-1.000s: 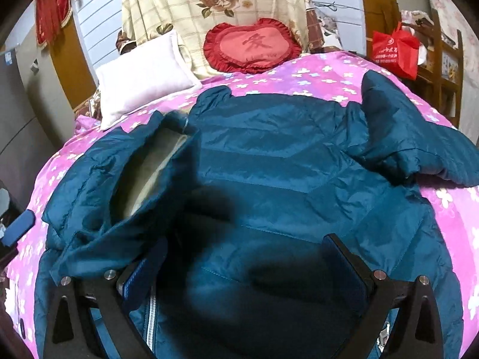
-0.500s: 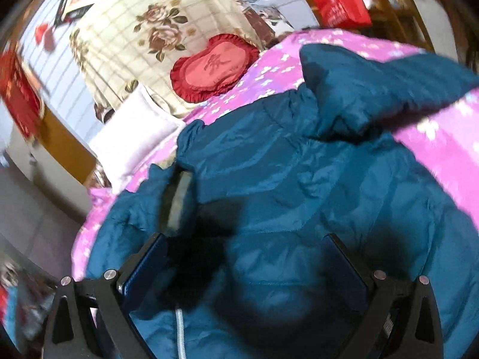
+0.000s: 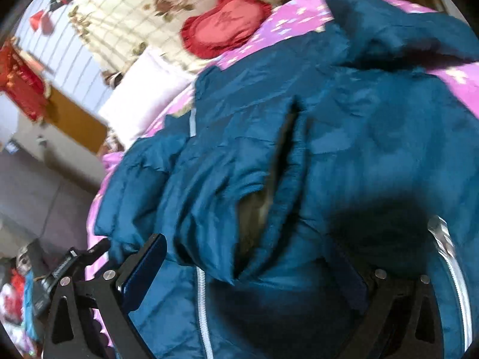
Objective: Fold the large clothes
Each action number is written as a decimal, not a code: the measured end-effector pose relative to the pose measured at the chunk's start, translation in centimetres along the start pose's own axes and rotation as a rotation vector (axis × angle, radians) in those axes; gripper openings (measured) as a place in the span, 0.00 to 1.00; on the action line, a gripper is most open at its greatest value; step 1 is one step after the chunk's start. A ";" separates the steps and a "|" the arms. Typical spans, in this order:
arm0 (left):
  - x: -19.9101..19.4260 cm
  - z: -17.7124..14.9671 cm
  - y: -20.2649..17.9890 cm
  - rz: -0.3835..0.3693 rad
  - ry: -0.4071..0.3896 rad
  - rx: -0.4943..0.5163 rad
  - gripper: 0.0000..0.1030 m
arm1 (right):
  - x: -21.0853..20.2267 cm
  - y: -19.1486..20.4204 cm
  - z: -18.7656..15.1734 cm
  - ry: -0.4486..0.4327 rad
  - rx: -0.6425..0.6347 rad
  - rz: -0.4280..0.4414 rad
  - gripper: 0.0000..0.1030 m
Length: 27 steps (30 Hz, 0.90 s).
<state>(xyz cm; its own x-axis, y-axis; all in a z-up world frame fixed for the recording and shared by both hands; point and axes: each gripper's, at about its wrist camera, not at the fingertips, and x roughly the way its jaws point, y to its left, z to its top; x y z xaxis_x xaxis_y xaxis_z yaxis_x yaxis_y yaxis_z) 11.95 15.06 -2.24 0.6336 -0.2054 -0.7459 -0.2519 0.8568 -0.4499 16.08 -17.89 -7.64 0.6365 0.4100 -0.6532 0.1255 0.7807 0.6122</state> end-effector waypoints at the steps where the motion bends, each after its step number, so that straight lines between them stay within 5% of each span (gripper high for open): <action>1: 0.0 0.0 0.1 0.000 0.001 -0.004 0.61 | 0.4 0.0 0.4 0.000 0.004 0.033 1.00; 3: 0.0 0.1 0.2 0.006 0.000 -0.007 0.61 | 1.0 -0.3 1.5 -0.009 0.016 0.097 0.95; 5: 0.0 0.0 0.4 0.015 0.000 -0.011 0.61 | 1.5 -0.2 2.2 -0.019 0.018 0.098 0.60; 8: 0.2 0.0 0.3 0.032 0.002 -0.005 0.61 | 1.8 0.1 2.9 0.008 -0.052 0.028 0.29; 16: 1.5 0.4 -0.4 0.097 -0.014 0.068 0.61 | 1.2 0.1 7.9 -0.111 -0.372 -0.372 0.27; 27: 3.1 0.9 -0.7 0.109 -0.003 0.118 0.64 | 1.6 -7.1 12.8 -0.083 -0.237 -0.283 0.27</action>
<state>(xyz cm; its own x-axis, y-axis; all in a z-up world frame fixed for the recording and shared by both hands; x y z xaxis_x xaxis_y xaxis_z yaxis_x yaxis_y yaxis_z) 14.79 14.22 -3.79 0.6094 -0.1073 -0.7856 -0.2315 0.9235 -0.3057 25.95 -28.82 -7.29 0.6627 0.1301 -0.7375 0.1317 0.9492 0.2858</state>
